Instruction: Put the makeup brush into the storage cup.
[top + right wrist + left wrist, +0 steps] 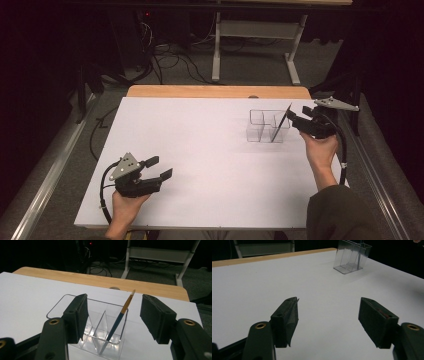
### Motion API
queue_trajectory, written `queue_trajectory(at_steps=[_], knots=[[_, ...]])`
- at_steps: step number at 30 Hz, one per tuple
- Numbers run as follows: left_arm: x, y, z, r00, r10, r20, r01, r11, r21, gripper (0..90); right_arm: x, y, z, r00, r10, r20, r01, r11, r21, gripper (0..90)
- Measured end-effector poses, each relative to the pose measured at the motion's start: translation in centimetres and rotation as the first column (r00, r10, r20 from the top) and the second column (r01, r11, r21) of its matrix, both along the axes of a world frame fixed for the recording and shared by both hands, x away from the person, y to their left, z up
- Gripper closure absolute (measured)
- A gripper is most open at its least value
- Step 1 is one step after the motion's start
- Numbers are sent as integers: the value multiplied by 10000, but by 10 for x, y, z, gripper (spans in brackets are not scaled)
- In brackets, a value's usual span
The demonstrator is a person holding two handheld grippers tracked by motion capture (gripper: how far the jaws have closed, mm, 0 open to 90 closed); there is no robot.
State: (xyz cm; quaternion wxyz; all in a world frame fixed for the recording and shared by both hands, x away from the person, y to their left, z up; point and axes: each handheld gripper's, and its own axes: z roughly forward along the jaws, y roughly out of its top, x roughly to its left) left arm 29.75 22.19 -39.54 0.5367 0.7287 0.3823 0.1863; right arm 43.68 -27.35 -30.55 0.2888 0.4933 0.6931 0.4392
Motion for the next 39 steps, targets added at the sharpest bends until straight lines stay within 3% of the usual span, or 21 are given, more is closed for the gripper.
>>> queue_trajectory(at_steps=[32, 39], knots=[[1, -1, 0, 10000, 19, -3, -19, 10000, -40, 325, -25, -7, -12, 9977, 674, 38, -675, 9960, 580, 409], [3, -4, -1, 9999, -104, -34, 105, 9999, 116, 326, -30, -8, -11, 9974, 706, 139, -712, 9963, 478, 421]])
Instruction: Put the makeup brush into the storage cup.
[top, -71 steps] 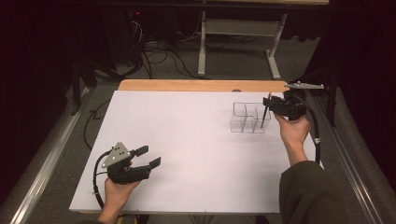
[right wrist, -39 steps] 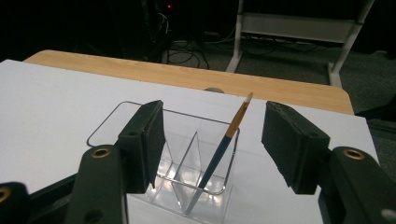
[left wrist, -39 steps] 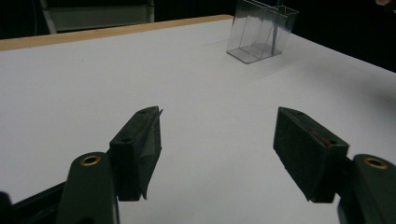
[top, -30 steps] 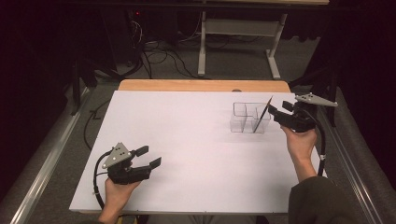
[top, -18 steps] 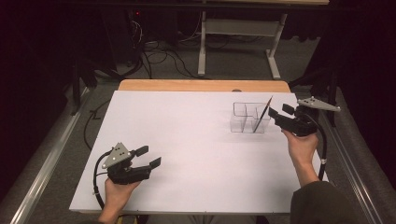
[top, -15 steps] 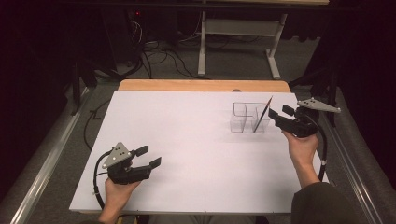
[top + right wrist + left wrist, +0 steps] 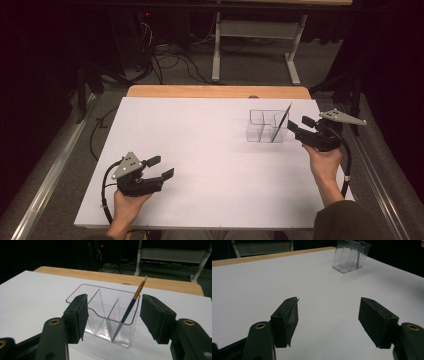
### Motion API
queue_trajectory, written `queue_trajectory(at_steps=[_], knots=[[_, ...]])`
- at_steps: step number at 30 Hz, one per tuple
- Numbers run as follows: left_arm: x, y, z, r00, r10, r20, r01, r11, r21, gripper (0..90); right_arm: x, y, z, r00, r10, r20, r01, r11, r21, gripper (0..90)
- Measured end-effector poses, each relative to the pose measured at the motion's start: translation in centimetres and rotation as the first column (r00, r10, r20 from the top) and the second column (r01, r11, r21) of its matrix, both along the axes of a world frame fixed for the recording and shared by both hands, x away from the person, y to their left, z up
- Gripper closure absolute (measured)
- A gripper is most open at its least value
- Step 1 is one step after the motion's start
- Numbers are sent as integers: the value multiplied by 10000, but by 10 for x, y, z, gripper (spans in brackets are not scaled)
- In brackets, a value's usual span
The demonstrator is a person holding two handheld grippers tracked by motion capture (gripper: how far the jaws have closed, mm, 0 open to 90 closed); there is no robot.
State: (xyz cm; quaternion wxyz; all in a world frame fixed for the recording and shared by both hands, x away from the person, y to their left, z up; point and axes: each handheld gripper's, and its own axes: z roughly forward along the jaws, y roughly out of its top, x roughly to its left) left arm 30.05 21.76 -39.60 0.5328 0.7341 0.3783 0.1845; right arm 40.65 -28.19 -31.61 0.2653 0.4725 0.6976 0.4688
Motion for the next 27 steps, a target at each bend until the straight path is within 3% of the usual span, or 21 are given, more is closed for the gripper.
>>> queue_trajectory(at_steps=[27], knots=[[-1, 2, 0, 10000, 40, -15, -40, 10000, -45, 327, -29, -3, -8, 9979, 631, 138, -636, 9971, 410, 422]])
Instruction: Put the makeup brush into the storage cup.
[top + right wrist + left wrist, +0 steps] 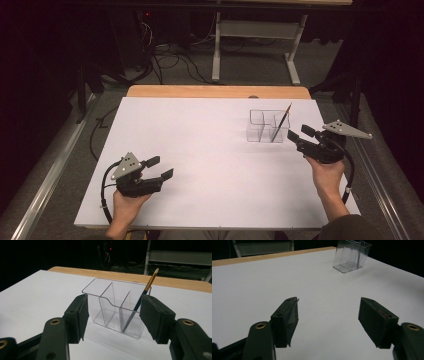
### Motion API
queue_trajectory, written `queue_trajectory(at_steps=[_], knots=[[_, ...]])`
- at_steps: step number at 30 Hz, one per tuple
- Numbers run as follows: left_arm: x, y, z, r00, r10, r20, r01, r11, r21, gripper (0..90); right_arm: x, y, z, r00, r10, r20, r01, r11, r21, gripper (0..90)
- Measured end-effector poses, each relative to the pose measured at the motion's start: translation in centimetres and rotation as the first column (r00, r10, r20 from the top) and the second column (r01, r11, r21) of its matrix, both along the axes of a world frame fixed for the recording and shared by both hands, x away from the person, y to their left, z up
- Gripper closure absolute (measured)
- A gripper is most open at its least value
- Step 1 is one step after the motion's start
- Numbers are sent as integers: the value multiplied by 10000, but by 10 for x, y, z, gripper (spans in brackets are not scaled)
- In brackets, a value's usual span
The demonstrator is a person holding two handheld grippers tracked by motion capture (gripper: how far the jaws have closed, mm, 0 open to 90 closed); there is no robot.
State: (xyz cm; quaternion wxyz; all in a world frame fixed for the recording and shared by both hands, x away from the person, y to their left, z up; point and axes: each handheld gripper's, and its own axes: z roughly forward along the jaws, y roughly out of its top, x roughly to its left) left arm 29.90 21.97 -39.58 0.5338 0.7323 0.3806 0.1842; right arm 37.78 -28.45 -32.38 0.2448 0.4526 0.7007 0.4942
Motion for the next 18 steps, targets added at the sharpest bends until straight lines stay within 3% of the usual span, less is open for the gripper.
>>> queue_trajectory(at_steps=[18], knots=[[-1, 1, 0, 10000, 59, 7, -59, 10000, -9, 326, -16, -3, -6, 9998, 209, -18, -209, 9995, 219, 422]])
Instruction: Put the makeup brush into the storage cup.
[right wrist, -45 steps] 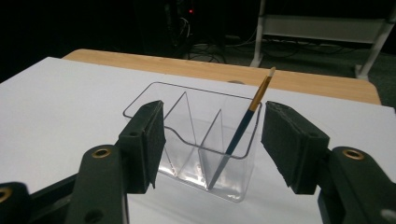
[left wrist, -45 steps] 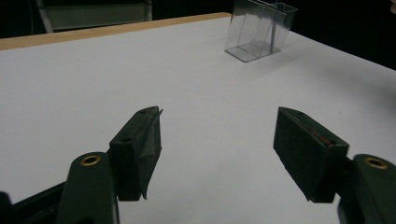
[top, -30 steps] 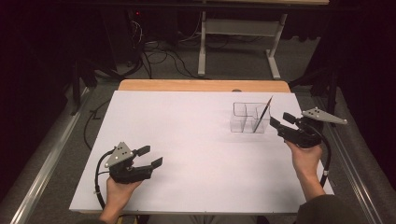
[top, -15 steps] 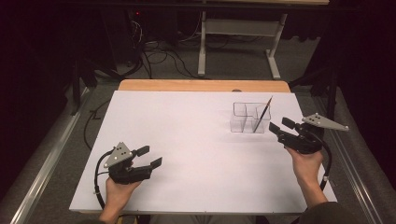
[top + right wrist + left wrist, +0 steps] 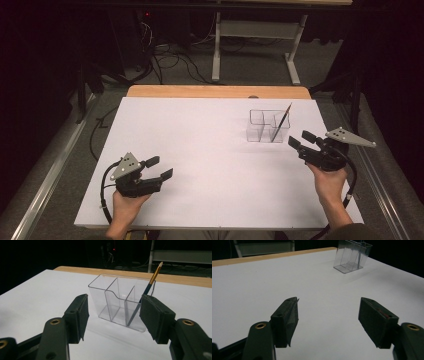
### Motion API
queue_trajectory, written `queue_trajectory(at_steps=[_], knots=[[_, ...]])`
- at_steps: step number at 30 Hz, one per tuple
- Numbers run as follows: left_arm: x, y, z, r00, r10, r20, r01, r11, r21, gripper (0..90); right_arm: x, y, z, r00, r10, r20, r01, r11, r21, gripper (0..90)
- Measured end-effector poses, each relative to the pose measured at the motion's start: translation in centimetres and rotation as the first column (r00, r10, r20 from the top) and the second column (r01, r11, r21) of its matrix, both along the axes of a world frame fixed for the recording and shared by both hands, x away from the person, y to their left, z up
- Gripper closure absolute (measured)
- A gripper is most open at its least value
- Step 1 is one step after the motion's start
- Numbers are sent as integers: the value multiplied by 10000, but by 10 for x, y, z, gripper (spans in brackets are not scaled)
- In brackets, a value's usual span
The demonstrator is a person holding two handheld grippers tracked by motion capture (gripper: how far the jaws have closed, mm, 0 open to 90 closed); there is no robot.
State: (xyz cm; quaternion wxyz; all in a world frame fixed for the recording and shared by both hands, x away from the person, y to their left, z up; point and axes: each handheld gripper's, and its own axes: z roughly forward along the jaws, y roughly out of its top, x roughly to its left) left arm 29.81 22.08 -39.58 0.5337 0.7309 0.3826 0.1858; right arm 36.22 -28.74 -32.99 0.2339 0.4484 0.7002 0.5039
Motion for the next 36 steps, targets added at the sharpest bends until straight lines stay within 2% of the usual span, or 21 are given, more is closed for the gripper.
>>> queue_trajectory(at_steps=[9, 36], knots=[[-1, 1, 0, 10000, 55, 7, -55, 9999, -87, 326, -7, 2, 0, 9997, 247, 63, -248, 9995, 207, 420], [-2, 2, 0, 10000, 75, 21, -75, 9999, -92, 326, -26, 9, -16, 9964, 852, 47, -853, 9960, 273, 413]])
